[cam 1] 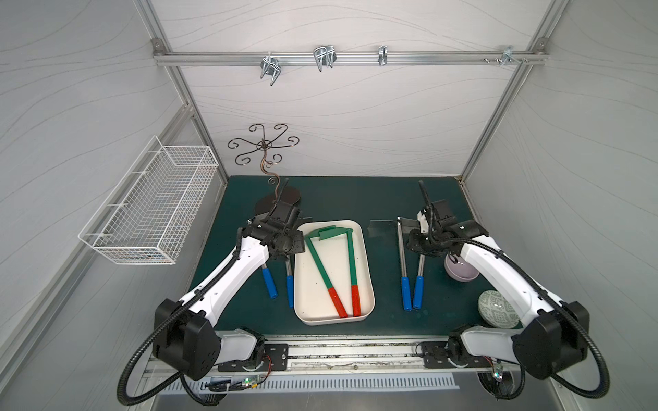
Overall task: Put the small hoe into the storage box
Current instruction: Pick up the hoe from the center of the board.
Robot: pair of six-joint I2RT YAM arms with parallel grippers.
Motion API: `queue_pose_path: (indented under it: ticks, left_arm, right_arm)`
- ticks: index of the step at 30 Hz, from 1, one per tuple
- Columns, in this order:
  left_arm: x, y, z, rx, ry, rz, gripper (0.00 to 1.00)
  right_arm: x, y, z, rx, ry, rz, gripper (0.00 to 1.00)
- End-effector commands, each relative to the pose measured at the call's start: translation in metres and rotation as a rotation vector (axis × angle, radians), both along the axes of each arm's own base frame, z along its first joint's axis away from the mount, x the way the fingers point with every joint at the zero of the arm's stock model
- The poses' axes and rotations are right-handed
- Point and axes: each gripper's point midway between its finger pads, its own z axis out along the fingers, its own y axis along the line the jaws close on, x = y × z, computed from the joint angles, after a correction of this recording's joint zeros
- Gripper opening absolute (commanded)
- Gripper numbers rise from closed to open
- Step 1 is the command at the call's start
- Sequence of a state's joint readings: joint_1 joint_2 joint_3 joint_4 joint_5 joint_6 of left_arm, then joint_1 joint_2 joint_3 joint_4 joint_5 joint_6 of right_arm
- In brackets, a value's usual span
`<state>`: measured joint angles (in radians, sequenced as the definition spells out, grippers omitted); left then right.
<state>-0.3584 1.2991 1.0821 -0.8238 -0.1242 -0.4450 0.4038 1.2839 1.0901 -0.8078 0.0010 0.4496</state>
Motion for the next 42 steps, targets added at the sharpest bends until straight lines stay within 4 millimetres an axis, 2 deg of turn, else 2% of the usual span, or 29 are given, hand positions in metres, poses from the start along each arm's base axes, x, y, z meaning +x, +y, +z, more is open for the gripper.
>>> queue_pose_path:
  ticks: [1, 9, 19, 25, 33, 39, 42]
  left_arm:
    - [0.017, 0.002, 0.007, -0.003, -0.106, -0.054, 0.68]
    - [0.026, 0.01, -0.01, -0.002, -0.143, -0.073, 0.68]
    - [0.021, 0.02, -0.006, 0.017, -0.147, -0.049, 0.68]
    - [0.02, 0.019, -0.009, 0.013, -0.133, -0.049, 0.67]
    - [0.021, 0.017, -0.009, 0.004, -0.135, -0.051, 0.66]
    - [0.02, 0.016, -0.009, -0.006, -0.132, -0.05, 0.65]
    - [0.019, 0.015, -0.008, -0.012, -0.133, -0.05, 0.65]
  right_arm:
    - [0.013, 0.001, -0.009, -0.069, -0.036, 0.038, 0.47]
    - [0.051, -0.002, -0.048, -0.118, -0.006, 0.049, 0.47]
    - [0.102, 0.001, -0.09, -0.176, 0.072, 0.069, 0.48]
    - [0.121, 0.003, -0.109, -0.214, 0.101, 0.079, 0.48]
    - [0.134, -0.003, -0.128, -0.273, 0.132, 0.083, 0.48]
    - [0.128, -0.005, -0.144, -0.285, 0.171, 0.088, 0.41]
    - [0.123, -0.002, -0.145, -0.286, 0.188, 0.108, 0.36]
